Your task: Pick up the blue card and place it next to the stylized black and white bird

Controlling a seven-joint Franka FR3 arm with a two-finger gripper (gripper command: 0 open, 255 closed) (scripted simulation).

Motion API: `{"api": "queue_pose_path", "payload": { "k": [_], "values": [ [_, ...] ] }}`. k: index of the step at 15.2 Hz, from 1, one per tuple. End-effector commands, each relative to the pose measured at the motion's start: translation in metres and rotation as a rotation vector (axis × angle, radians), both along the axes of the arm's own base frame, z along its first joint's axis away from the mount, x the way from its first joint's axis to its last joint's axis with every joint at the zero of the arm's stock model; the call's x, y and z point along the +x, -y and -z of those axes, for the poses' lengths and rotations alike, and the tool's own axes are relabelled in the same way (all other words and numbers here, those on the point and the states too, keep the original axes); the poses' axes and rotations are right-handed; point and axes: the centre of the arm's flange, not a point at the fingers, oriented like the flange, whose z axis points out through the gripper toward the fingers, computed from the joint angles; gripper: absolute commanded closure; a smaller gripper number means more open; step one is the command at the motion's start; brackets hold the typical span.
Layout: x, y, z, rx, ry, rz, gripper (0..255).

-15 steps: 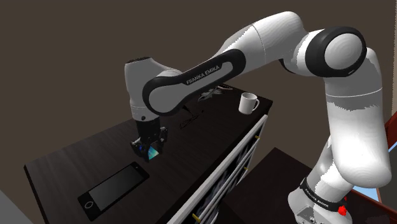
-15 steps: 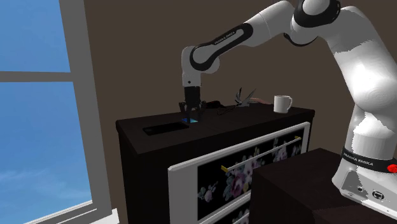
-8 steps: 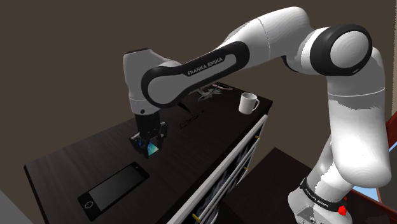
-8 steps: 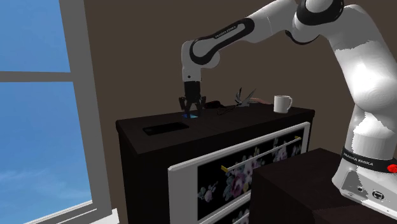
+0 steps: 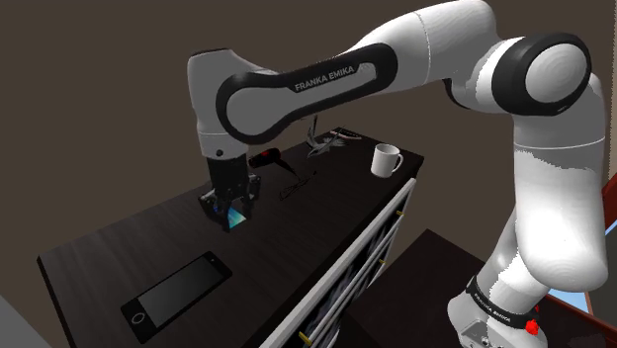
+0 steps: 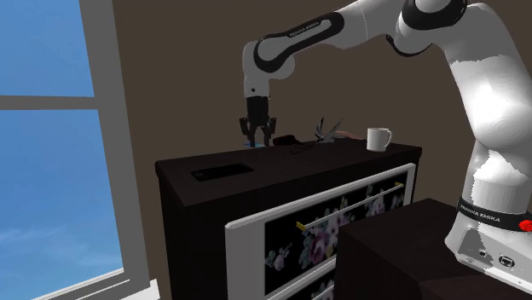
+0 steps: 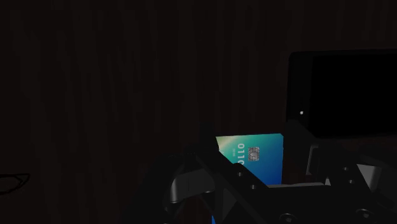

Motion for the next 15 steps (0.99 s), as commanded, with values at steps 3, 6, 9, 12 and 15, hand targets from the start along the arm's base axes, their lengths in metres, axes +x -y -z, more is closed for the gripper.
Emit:
{"api": "queue_pose_path", "payload": {
  "k": [3,6,9,12,15],
  "values": [
    [-0.001,0.0,-0.023,0.0,0.0,0.0,255],
    [-0.001,0.0,-0.038,0.0,0.0,0.0,255],
    [-0.001,0.0,-0.054,0.0,0.0,0.0,255],
    [-0.001,0.0,-0.07,0.0,0.0,0.0,255],
    [-0.001,0.0,-0.086,0.0,0.0,0.0,255]
  ]
}}
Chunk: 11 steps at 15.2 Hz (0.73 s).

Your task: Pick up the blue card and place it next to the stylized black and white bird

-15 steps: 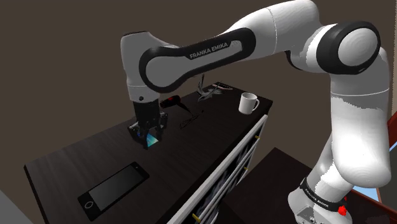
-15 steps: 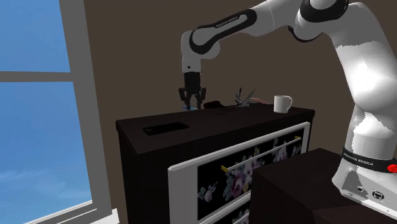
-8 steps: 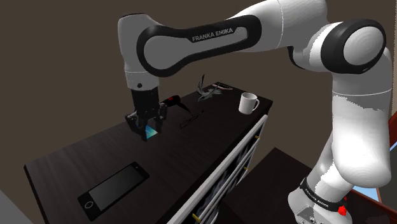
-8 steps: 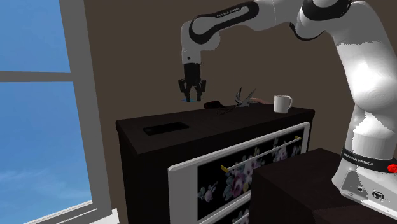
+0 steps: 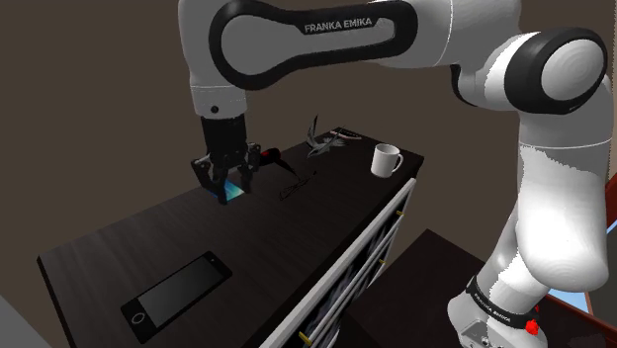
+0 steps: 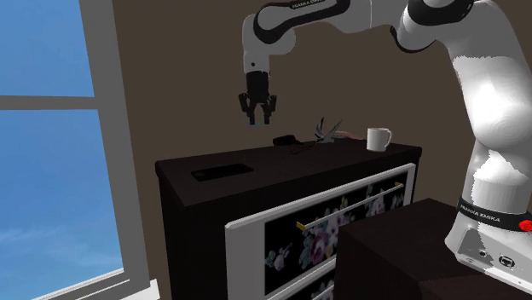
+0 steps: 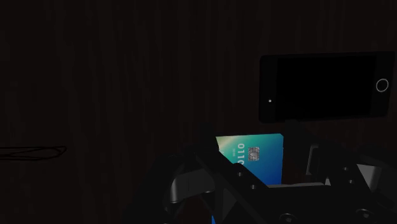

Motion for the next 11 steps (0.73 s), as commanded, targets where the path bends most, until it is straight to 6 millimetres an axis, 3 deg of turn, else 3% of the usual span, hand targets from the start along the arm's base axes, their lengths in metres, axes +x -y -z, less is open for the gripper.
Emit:
{"api": "queue_pose_path", "payload": {
  "k": [1,11],
  "values": [
    [0.001,0.0,-0.012,0.0,0.0,0.0,255],
    [0.001,0.0,-0.065,0.0,0.0,0.0,255]
  ]
}}
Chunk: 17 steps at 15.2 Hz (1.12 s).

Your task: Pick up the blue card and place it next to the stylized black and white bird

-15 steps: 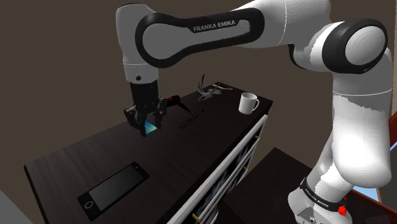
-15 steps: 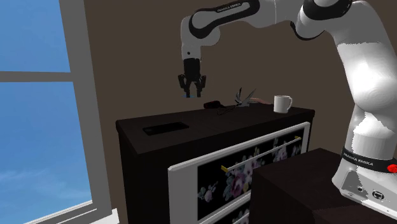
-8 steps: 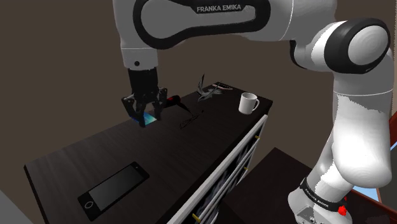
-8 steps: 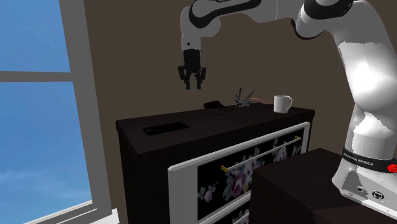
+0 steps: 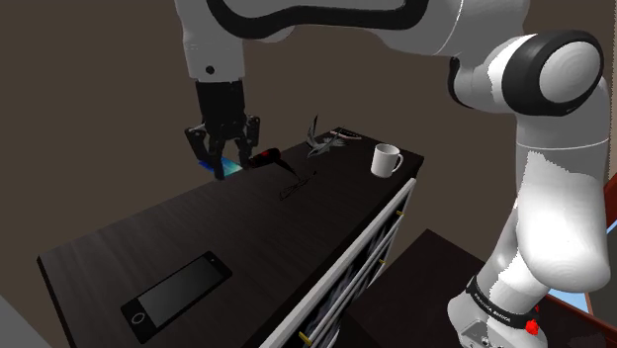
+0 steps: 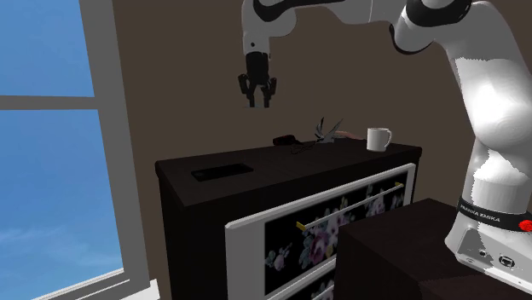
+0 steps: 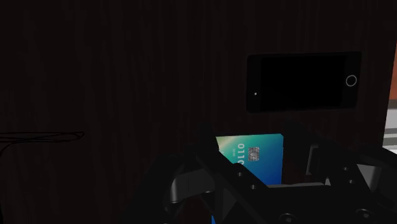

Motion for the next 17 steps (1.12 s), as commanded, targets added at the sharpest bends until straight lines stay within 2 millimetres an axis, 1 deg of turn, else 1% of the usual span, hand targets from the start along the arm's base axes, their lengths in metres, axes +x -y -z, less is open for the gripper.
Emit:
{"api": "queue_pose_path", "payload": {
  "k": [1,2,17],
  "values": [
    [0.0,0.0,-0.011,0.0,0.0,0.0,255],
    [0.0,0.0,-0.015,0.0,0.0,0.0,255],
    [0.03,0.196,-0.016,0.0,0.0,0.0,255]
  ]
}}
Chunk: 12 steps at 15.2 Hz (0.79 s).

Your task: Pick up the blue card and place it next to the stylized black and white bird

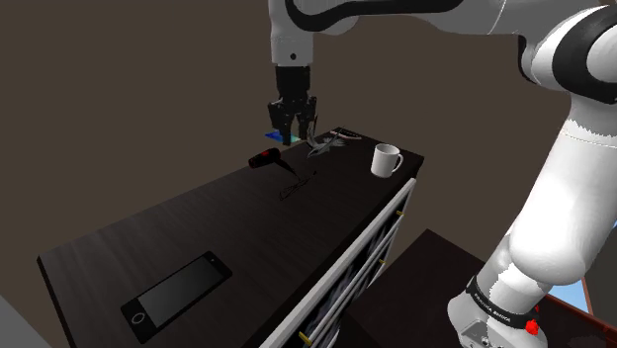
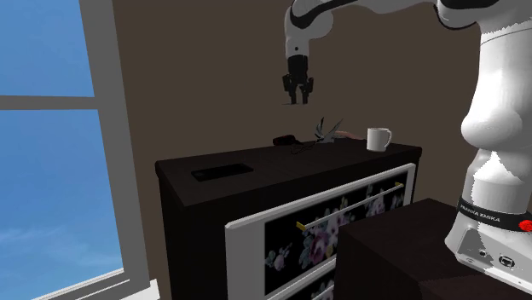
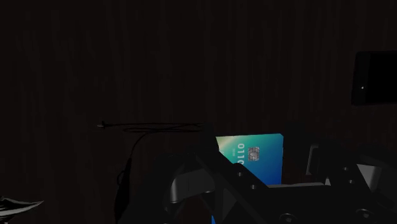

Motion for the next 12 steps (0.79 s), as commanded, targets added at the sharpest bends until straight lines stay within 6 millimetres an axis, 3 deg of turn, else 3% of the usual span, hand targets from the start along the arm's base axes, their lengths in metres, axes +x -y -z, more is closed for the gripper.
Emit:
{"api": "queue_pose_path", "payload": {
  "k": [1,12],
  "values": [
    [0.004,0.027,-0.003,0.001,0.0,-0.002,255],
    [0.025,0.171,-0.004,0.001,0.0,-0.002,255]
  ]
}}
